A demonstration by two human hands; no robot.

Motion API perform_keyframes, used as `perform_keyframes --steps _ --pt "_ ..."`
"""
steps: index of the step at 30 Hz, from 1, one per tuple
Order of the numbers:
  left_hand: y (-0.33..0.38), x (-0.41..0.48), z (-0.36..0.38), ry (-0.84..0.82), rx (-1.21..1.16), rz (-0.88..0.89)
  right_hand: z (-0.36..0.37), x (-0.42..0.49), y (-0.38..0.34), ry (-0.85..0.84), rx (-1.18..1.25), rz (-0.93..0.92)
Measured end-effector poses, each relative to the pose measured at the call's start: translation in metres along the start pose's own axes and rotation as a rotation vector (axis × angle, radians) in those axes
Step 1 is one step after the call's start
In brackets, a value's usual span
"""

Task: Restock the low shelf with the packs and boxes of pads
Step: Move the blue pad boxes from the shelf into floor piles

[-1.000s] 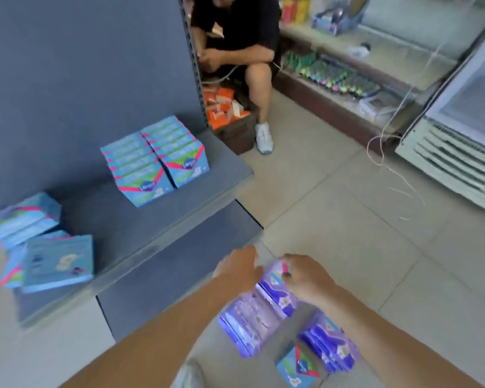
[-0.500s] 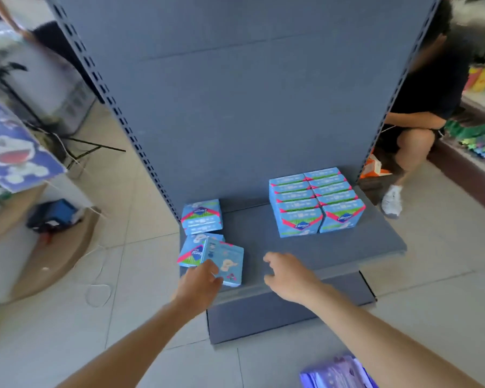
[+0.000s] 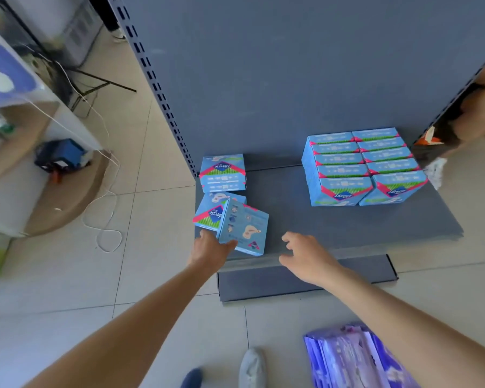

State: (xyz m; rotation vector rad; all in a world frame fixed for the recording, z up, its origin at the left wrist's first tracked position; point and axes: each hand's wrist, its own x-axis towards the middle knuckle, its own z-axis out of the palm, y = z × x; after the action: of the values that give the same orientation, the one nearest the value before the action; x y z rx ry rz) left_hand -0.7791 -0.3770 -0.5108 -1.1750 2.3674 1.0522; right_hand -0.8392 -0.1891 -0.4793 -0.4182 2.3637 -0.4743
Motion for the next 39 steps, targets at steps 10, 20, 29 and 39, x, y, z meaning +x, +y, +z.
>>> perform_keyframes --steps 10,20,29,39 --pt "0.006 0.030 0.017 -0.144 -0.523 -0.113 0.011 0.031 0.011 0.027 0.032 -0.073" --pt "0.045 0.008 0.002 -0.321 -0.598 -0.046 0.018 0.040 -0.012 0.393 -0.212 -0.203" --pt "0.006 0.053 0.004 0.307 0.131 0.049 -0.006 0.042 0.025 0.359 0.399 -0.100" --pt "0.011 0.076 0.028 0.225 0.303 0.024 -0.002 0.043 0.049 0.202 0.631 0.000"
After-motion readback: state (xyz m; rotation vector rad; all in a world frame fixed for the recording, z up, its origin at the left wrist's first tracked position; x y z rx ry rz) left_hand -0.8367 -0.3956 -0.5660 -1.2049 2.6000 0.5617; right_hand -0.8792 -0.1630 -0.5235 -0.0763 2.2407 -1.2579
